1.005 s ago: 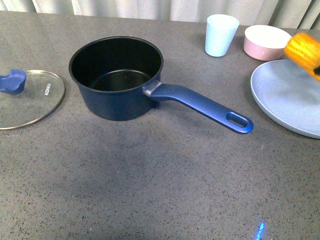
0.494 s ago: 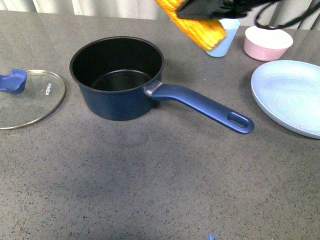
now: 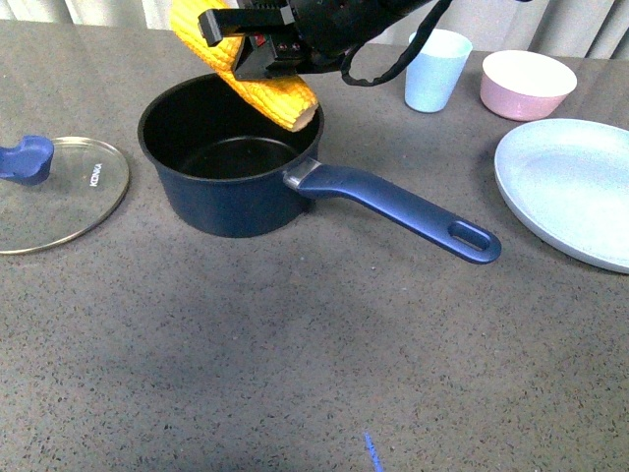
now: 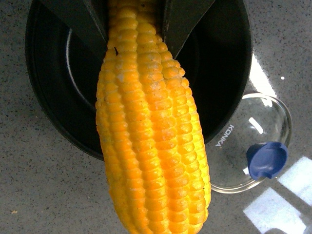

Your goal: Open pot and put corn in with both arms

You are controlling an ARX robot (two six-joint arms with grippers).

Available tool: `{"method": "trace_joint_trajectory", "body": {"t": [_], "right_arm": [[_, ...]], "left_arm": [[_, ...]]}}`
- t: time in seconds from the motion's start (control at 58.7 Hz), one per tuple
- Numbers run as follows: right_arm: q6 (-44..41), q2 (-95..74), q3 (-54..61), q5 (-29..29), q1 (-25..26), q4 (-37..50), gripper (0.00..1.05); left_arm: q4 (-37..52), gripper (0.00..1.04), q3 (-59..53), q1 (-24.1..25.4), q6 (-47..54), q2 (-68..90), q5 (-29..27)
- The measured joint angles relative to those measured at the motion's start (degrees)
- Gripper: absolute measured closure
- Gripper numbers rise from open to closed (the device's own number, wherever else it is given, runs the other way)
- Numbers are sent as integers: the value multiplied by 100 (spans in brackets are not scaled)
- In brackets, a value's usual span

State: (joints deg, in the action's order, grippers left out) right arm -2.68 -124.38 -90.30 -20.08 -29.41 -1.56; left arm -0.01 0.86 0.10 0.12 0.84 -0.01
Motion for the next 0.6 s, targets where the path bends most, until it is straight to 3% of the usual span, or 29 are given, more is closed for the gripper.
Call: {"method": "trace_joint_trajectory", "body": {"t": [0.494,0.528,0.596], "right_arm": [[-7,-208,-216,166,-105,-17,12],[2,-186,-155,170,-101,20,8],[15,-79,94,181,-46,173,9]], "left_arm": [[0,9,0,0,0,0,0],[0,9,0,0,0,0,-2],[0,9,0,0,0,0,0]]}}
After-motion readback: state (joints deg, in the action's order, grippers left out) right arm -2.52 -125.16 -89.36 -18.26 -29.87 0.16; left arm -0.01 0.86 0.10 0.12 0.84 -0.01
